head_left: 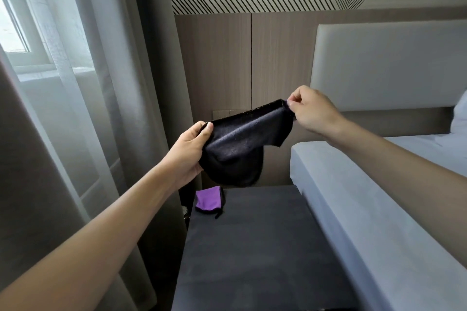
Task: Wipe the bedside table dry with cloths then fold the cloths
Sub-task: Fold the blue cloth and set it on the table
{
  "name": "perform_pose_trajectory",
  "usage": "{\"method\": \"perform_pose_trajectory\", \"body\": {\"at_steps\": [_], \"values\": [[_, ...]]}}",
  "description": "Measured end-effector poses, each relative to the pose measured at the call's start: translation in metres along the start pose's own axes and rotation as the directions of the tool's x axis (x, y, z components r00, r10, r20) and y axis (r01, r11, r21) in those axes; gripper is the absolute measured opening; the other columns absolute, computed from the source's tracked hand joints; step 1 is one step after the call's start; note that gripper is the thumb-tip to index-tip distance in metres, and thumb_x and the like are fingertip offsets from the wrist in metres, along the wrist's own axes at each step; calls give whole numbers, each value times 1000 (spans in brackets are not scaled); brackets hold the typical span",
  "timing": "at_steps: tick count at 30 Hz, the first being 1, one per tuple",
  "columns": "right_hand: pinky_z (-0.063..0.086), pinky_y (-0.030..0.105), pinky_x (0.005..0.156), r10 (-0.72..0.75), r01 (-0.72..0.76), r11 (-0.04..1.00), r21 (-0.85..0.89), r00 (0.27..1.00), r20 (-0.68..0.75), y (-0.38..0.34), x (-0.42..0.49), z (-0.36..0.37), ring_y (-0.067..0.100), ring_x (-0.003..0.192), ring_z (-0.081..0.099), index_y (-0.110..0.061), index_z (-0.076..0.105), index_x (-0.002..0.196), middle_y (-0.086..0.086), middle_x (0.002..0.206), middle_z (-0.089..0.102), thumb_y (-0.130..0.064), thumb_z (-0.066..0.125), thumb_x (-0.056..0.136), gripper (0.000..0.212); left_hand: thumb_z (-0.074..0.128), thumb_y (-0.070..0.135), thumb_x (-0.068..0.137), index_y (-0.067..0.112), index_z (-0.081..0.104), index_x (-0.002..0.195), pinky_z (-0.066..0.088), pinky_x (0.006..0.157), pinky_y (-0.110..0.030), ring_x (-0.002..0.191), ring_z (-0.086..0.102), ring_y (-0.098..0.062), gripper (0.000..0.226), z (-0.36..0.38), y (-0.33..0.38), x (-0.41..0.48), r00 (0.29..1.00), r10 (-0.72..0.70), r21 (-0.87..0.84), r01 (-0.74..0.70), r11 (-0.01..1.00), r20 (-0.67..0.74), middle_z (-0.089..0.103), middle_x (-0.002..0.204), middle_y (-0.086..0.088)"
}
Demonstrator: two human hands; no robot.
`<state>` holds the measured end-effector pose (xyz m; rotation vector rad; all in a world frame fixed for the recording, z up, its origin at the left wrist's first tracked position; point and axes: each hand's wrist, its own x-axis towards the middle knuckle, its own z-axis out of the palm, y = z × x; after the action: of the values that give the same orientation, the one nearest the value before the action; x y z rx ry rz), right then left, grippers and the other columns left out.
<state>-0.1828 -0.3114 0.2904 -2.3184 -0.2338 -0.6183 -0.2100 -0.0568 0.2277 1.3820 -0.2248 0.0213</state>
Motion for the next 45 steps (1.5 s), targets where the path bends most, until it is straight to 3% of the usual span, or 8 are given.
{"method": "perform_pose_trajectory", "body": {"at_steps": [8,14,20,25,34,37,41,45], "values": [[43,35,73,130,-128,969,210,992,5,5,6,2,19,81,52,-1,60,86,2,81,58,-17,50,92,20,84,27,78,19,60,109,61,73,-37,89,73,-22,40,-6,-3,-9,985,136,424,-170,890,111,71,100,-9],[42,31,73,51,-41,992,117,995,-86,2,1,0,21,89,57,-10,66,96,-11,80,60,-18,50,98,18,83,-5,68,17,56,114,61,76,-36,93,71,-25,59,-16,-7,-6,979,3,670,-141,728,202,72,100,-9],[50,43,92,81,-75,979,188,997,-21,-1,-1,2,31,102,65,-6,63,97,12,101,72,-21,44,97,24,87,4,53,24,64,91,57,69,-27,79,70,-11,48,-16,-10,-6,962,-161,890,-131,438,220,73,84,6],[50,39,71,97,-120,945,305,991,91,0,-1,4,22,79,55,-15,50,96,7,87,56,-19,36,102,15,81,0,75,2,69,108,56,88,-37,98,71,-28,35,-13,-7,-17,891,-273,466,81,881,362,75,106,-15],[35,18,39,206,-328,894,304,906,369,0,-3,1,13,60,43,-23,48,100,0,79,48,-29,43,107,11,65,28,92,-2,72,105,57,82,-33,89,71,-22,33,5,-14,-19,968,-94,-35,105,994,234,73,97,-15],[51,25,54,227,-656,664,360,634,739,1,-6,-15,17,66,63,-20,53,109,4,84,64,-21,56,92,17,56,35,97,3,64,123,60,73,-34,94,73,-23,42,12,-7,-18,984,-171,-203,177,963,47,73,108,-14],[39,31,111,133,-675,576,462,634,761,23,-4,-26,27,137,49,-17,42,149,18,150,44,19,56,76,83,50,49,99,12,62,129,60,67,-35,97,74,-23,49,8,-1,-14,951,-304,-308,275,911,-53,74,115,-11],[39,35,115,255,-639,719,272,607,753,39,-12,-14,30,138,47,-4,49,142,27,153,41,23,64,80,68,44,51,101,7,65,121,55,77,-37,85,76,-22,53,2,5,-14,933,-358,-310,335,890,-20,76,102,-11]]}}
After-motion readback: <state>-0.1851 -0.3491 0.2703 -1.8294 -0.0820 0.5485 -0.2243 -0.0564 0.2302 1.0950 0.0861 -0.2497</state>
